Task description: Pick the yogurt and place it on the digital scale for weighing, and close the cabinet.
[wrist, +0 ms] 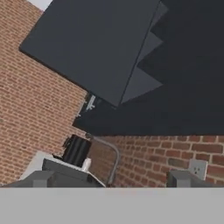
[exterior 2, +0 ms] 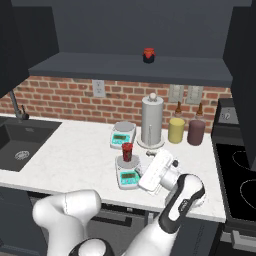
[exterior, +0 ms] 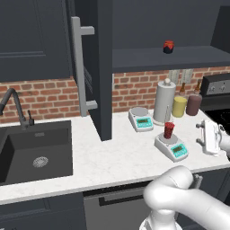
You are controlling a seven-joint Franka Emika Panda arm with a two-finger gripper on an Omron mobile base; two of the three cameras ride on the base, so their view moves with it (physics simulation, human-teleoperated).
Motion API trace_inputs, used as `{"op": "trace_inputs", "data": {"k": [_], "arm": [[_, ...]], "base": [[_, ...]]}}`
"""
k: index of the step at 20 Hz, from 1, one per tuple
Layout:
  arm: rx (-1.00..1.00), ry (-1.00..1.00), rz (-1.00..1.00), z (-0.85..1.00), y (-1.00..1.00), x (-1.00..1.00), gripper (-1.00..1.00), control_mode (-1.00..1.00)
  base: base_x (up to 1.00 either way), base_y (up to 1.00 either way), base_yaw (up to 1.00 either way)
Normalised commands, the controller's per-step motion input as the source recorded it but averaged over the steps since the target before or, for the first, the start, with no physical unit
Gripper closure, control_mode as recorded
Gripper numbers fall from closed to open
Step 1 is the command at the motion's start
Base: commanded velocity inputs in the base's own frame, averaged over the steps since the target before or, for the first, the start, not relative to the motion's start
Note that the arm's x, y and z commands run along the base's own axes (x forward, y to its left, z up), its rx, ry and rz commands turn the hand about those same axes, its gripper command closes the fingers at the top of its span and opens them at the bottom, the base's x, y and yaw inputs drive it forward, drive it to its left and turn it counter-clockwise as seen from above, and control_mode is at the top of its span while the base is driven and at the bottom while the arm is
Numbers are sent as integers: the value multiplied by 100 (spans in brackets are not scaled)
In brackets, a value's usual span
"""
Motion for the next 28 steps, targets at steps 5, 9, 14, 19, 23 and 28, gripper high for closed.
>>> {"op": "trace_inputs", "data": {"k": [5, 9, 14, 19, 23, 28], "arm": [[48, -37, -4, 63, -44, -49, -100, -100], [42, -20, -2, 79, -48, -23, -100, -100], [30, -14, -10, 95, -55, -8, -100, -100], [36, -13, -5, 82, -90, -29, -100, -100], [29, -1, -7, 51, -81, -32, -100, -100], [16, 11, -9, 32, -67, -25, -100, -100]], "base": [[0, 0, 0], [0, 0, 0], [0, 0, 0], [0, 0, 0], [0, 0, 0], [0, 0, 0]]}}
